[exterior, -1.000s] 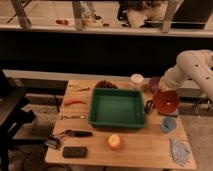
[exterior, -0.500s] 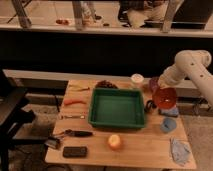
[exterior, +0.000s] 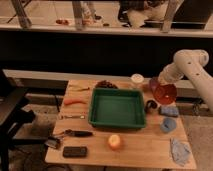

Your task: Stack bowls on top of each other

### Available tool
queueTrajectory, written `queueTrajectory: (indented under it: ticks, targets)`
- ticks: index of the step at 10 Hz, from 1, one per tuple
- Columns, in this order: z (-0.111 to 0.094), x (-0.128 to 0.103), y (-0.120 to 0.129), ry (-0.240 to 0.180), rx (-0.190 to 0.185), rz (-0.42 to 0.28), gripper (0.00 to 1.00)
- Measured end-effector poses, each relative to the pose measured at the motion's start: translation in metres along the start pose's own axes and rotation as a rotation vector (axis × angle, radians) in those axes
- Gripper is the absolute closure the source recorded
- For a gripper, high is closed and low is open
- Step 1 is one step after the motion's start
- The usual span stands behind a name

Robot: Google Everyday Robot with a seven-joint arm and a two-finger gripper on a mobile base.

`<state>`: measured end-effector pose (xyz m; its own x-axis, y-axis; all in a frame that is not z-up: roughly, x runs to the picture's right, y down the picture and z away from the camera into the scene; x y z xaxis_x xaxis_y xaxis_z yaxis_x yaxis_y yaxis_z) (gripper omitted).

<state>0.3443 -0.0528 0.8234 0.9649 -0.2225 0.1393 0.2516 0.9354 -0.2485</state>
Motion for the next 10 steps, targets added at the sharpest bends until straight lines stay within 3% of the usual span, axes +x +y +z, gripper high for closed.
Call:
queueTrajectory:
  ticks: [5,10]
  targets:
    - [0.026,0.015,-0.026,0.035,0.019,-0.029,1.00]
    - [0.034,0.029,-0.031,0.064,0.057,-0.028,1.00]
